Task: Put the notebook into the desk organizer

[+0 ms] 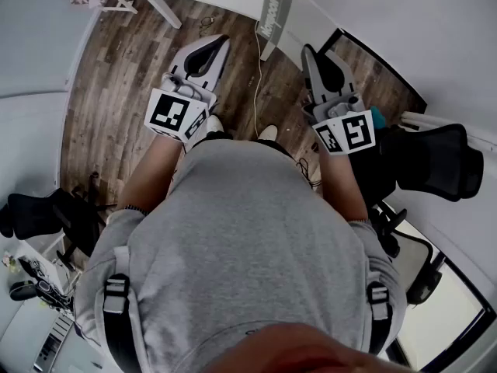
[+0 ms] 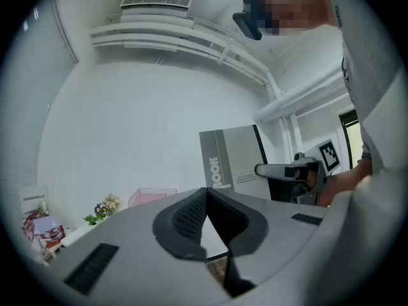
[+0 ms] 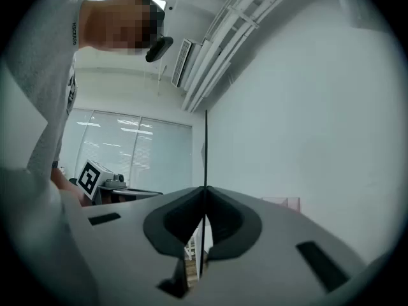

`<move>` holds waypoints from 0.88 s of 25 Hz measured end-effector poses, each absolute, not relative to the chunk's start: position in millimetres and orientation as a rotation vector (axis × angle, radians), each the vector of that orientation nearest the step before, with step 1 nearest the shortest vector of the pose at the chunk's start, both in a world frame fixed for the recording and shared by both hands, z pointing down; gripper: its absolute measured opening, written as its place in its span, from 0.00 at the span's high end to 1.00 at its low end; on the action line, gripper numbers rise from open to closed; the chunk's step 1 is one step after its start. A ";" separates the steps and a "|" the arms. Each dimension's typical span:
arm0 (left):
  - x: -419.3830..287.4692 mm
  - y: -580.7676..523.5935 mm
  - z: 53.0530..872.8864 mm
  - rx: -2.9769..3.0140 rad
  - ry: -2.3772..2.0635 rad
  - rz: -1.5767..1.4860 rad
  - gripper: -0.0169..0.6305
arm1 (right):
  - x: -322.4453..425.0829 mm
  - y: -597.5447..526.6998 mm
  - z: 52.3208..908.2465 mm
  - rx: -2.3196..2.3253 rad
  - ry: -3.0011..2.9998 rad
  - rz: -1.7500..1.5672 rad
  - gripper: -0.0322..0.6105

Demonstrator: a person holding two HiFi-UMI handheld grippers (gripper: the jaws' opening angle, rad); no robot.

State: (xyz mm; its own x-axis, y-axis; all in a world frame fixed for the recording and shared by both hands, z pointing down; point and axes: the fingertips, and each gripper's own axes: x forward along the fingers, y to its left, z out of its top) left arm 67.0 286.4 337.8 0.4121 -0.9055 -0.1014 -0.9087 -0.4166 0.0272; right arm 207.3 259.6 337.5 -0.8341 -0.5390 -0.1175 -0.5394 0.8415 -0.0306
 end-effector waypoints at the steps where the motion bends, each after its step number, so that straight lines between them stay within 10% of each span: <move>1: 66.9 287.2 337.3 -2.612 1.686 0.151 0.95 | 207.5 260.4 337.1 -0.854 2.900 0.011 0.93; 22: 100.5 298.4 342.0 -2.593 1.666 0.063 0.94 | 228.7 262.9 340.8 -0.900 2.957 0.114 0.93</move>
State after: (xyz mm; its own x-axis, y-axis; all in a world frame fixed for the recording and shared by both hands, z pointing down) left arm 100.5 298.4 342.0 0.4153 -0.9073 -0.0664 -0.9097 -0.4144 -0.0273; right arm 228.7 262.9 340.8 -0.8296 -0.5543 -0.0678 -0.5578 0.8280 0.0563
